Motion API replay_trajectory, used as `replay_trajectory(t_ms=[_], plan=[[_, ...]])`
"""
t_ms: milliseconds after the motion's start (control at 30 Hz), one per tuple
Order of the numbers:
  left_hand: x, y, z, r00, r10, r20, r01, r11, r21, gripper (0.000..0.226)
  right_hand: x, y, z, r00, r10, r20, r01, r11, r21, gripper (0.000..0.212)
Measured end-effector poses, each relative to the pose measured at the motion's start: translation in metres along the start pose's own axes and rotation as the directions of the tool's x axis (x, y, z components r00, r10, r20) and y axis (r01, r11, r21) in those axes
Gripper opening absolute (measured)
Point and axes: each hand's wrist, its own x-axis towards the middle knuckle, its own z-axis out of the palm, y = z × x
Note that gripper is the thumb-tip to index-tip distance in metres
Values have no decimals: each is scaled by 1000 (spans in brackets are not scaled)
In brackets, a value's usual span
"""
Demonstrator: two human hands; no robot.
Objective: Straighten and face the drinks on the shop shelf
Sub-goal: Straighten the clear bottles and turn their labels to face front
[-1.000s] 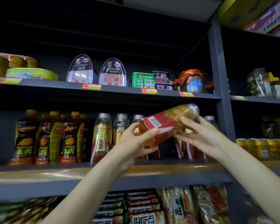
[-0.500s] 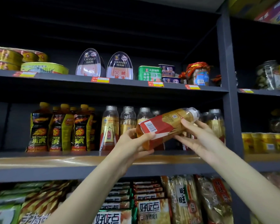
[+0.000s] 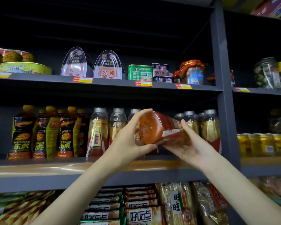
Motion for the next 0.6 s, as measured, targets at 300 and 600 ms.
replay_trajectory(t_ms=[300,600], plan=[[8,0,15,900,-426,89,361,615,-701,62,11,-9,-4,969,-231,92,245,952,-183,60],[12,-4,4,991,131,-12,-129,987,93,76,12,-11,-3,985,130,111,-105,972,-209,68]])
